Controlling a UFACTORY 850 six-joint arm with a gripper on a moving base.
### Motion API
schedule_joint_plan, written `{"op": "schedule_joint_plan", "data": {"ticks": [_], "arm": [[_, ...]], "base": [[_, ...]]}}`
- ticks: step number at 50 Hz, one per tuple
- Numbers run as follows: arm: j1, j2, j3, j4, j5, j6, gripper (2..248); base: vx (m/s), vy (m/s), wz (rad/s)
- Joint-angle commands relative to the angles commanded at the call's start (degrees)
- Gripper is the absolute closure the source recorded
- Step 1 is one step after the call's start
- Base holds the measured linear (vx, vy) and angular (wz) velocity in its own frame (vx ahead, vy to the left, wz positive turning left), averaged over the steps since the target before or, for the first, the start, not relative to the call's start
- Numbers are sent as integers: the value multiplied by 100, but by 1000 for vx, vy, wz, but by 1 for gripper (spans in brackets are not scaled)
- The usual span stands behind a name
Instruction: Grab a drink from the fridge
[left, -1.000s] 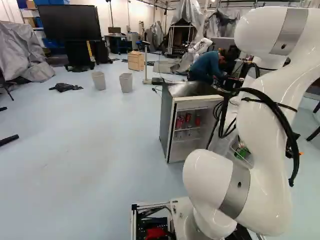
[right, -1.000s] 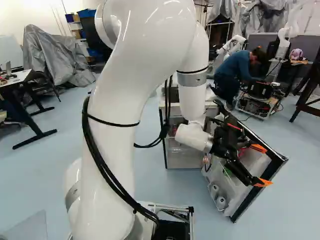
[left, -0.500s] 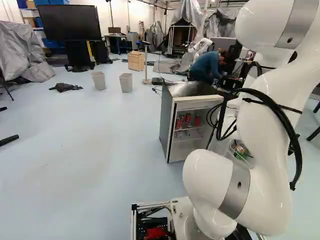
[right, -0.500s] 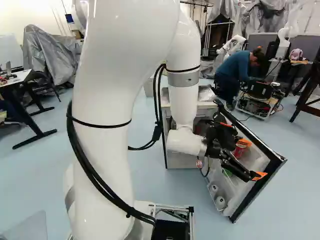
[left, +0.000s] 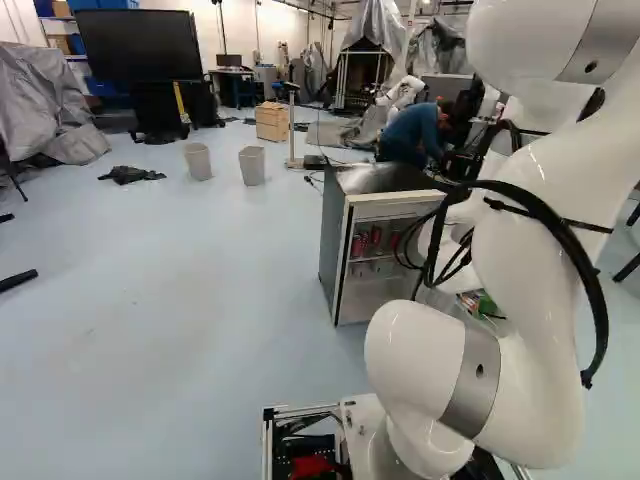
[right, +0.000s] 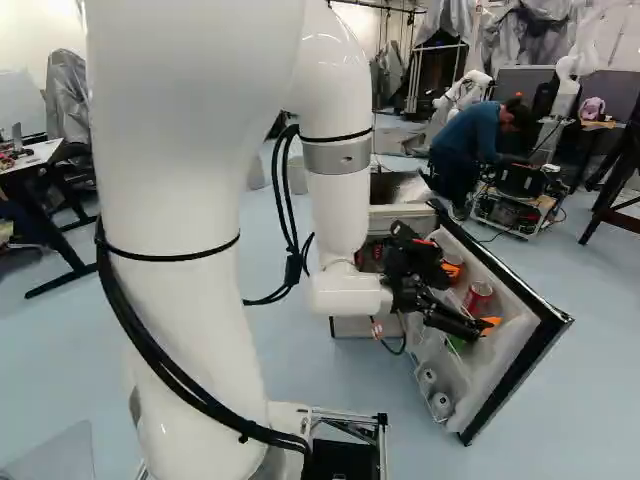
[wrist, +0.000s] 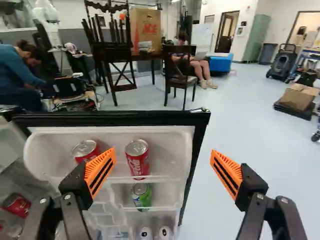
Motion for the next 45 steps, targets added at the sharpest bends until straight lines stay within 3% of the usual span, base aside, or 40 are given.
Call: {"op": "schedule_joint_plan", "data": {"ticks": [24, 45], "arm": [[314, 334, 418, -1448, 0, 0, 3], [324, -5, 344, -2715, 0, 0, 3]], "base": [[0, 0, 0], [0, 0, 0]]}}
